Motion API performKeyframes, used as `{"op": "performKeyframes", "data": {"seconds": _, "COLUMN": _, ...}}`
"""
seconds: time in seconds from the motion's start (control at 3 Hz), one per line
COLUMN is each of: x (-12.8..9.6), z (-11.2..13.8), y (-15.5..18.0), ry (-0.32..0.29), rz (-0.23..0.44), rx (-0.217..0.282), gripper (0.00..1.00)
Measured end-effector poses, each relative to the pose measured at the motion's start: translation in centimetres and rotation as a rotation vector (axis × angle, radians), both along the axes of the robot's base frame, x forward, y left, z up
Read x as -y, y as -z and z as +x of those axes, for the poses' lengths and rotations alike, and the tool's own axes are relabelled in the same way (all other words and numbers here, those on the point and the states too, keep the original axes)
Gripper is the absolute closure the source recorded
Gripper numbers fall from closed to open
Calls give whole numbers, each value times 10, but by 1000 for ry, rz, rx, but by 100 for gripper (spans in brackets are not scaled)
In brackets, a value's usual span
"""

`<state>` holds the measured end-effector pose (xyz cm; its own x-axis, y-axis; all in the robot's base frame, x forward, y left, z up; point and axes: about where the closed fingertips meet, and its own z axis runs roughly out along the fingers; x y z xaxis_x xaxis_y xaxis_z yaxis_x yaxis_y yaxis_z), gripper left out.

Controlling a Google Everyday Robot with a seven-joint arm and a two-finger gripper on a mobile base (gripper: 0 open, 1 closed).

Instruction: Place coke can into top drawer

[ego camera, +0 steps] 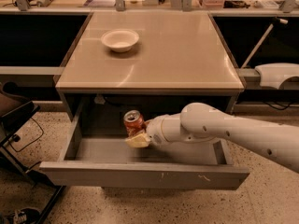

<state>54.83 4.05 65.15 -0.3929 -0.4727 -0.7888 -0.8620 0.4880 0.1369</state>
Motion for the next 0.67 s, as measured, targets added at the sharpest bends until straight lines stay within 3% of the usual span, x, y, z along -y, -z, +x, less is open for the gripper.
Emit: {"op": "performKeyframes", "data": {"seconds": 0.67, "x": -14, "z": 1, "y": 23, "ry": -10, "rz": -40, "rx": -24, "gripper": 100}}
